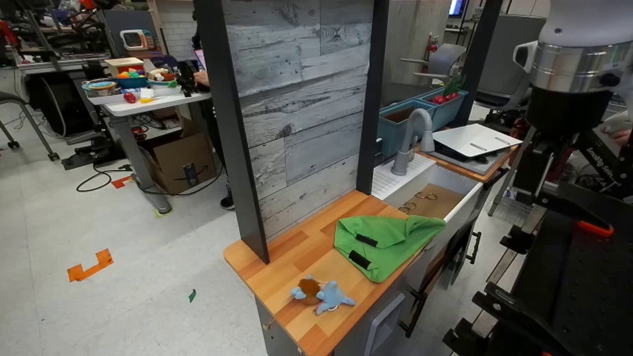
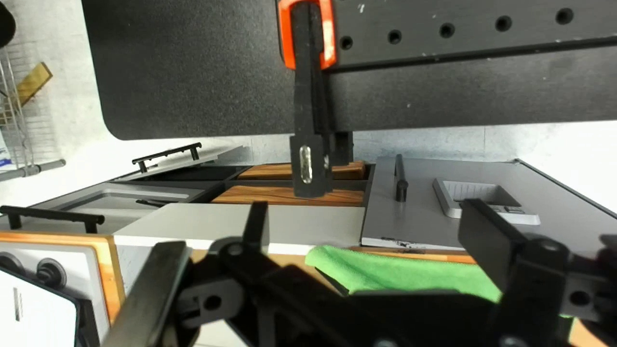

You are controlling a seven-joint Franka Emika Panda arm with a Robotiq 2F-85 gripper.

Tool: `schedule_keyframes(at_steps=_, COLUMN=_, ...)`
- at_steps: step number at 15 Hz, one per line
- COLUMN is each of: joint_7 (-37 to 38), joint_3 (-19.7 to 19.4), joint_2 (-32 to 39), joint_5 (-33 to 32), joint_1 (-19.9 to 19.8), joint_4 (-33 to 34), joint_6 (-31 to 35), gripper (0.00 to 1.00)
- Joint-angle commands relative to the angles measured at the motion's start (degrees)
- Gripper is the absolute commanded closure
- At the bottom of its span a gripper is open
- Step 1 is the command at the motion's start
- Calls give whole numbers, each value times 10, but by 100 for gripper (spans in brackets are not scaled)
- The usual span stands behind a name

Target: Unfold the green towel

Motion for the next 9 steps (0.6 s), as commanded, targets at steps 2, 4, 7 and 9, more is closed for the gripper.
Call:
schedule_keyframes(at_steps=2, joint_7=-30, joint_3=-6, joint_2=-11, joint_5=4, joint_1=19, joint_4=23, joint_6=9, gripper=0)
schedule_keyframes(at_steps=4, joint_7=-28, joint_3=-14, joint_2=-6, joint_5=-24, joint_1=23, joint_4=46, joint_6=26, gripper=0)
schedule_keyframes(at_steps=7, joint_7=-17, joint_3=-12, joint_2=12, joint_5=-43, joint_1=14, joint_4=86, joint_6=65, gripper=0)
schedule_keyframes(at_steps=9, joint_7=-15, joint_3=-9, joint_2=33, joint_5=-30, joint_1=12, joint_4=115, joint_6=90, gripper=0)
